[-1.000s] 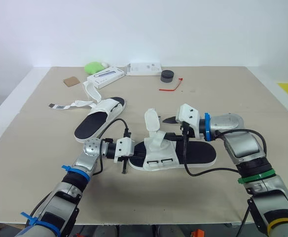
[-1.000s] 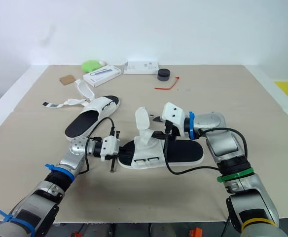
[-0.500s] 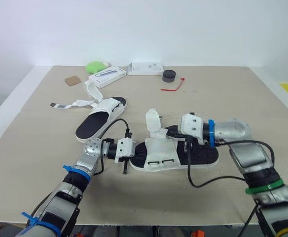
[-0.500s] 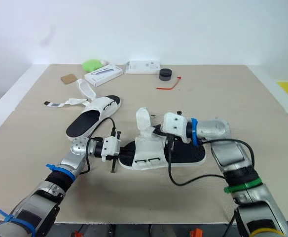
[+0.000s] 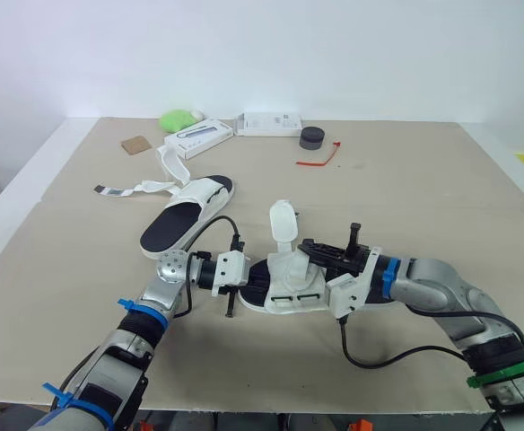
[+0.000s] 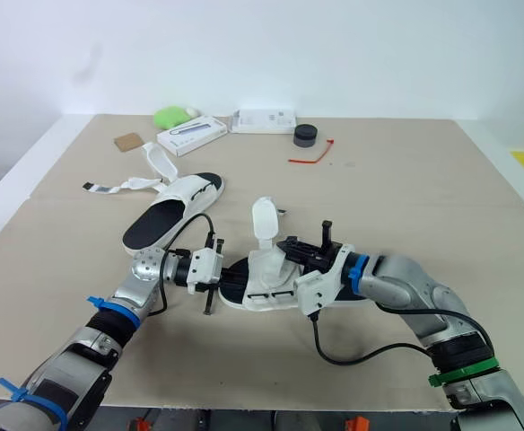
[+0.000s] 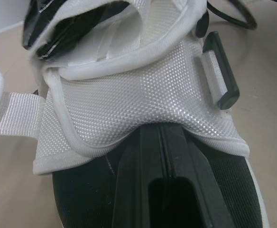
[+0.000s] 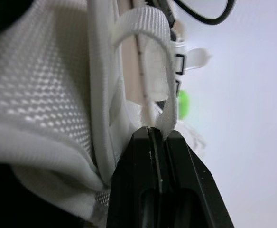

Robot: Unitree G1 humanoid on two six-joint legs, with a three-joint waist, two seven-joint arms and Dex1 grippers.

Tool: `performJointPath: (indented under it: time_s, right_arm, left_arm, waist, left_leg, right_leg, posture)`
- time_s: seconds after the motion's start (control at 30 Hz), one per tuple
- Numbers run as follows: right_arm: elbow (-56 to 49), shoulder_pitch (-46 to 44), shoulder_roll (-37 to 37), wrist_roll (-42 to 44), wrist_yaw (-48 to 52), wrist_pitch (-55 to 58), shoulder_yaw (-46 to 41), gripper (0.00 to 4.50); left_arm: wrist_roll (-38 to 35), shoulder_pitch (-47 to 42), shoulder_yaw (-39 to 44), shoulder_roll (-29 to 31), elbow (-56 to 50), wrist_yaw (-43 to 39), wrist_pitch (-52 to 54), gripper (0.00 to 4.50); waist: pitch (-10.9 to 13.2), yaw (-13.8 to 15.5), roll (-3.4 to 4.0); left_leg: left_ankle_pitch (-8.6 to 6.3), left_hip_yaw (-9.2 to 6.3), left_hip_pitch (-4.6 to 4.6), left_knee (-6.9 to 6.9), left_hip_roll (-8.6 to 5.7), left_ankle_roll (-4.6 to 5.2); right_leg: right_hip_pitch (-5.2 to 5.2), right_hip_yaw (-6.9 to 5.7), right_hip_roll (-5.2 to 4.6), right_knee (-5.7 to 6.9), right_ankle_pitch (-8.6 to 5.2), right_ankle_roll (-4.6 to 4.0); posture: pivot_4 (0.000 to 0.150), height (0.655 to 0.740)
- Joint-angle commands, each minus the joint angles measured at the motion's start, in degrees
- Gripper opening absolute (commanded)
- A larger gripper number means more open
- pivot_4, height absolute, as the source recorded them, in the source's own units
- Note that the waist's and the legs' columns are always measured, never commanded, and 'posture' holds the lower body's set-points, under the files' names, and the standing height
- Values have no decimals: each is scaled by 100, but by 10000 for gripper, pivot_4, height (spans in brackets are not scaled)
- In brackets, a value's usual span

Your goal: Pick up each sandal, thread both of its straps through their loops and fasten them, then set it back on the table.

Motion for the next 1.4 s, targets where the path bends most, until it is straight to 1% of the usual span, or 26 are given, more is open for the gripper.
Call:
performJointPath:
  time_s: [0.03,0.33,0.6,0.83,1.0,1.1,1.23,1.4]
  right_arm:
    - [-147,-249,21,-497,-1131,-327,-473,482]
    - [-198,-305,62,-1087,-2561,-345,-658,482]
    - [-269,-392,35,-1453,-3358,-358,-656,482]
    - [-278,-467,-142,-1882,-3956,-387,-633,482]
    - [-280,-457,-316,-2087,-4225,-362,-617,482]
    - [-349,-383,-381,-2127,-4325,-353,-642,482]
    - [-459,-237,-488,-2037,-4286,-444,-671,482]
    - [-870,200,-806,-1778,-3868,-642,-740,482]
  left_arm:
    - [674,311,-441,86,757,-44,207,0]
    - [679,309,-454,47,788,-61,178,0]
    - [679,312,-458,37,802,-72,173,0]
    - [669,323,-462,29,802,-95,177,0]
    - [666,314,-464,26,823,-99,176,0]
    - [660,307,-463,25,843,-103,163,0]
    - [667,292,-468,6,865,-104,158,0]
    - [671,269,-471,-13,902,-103,143,0]
  waist:
    - [1,0,-2]
    - [8,0,-13]
    - [12,-2,-20]
    - [14,-2,-22]
    - [10,-17,-19]
    - [-3,-10,-55]
    - [-6,-13,-51]
    - [-6,-13,-51]
  left_leg:
    - [0,0,0,0,0,0]
    - [11,-1,0,1,-18,16]
    - [24,0,0,0,-47,37]
    - [35,0,-1,1,-68,55]
    - [37,9,-5,0,-75,58]
    - [36,-5,8,-10,-73,59]
    - [36,-1,13,-19,-73,59]
    - [36,-1,14,-19,-73,59]
  right_leg:
    - [1,1,0,0,1,0]
    - [4,29,1,0,6,0]
    - [10,84,4,0,11,8]
    - [15,114,3,0,12,10]
    - [15,134,2,1,18,21]
    - [24,131,12,0,9,21]
    - [27,135,11,0,6,16]
    - [28,136,11,0,6,17]
  posture:
    - [1500,7400]
    - [1500,7400]
    - [1500,7400]
    - [1500,7400]
    - [1500,7400]
    - [1500,7400]
    - [1500,7400]
    - [1500,7400]
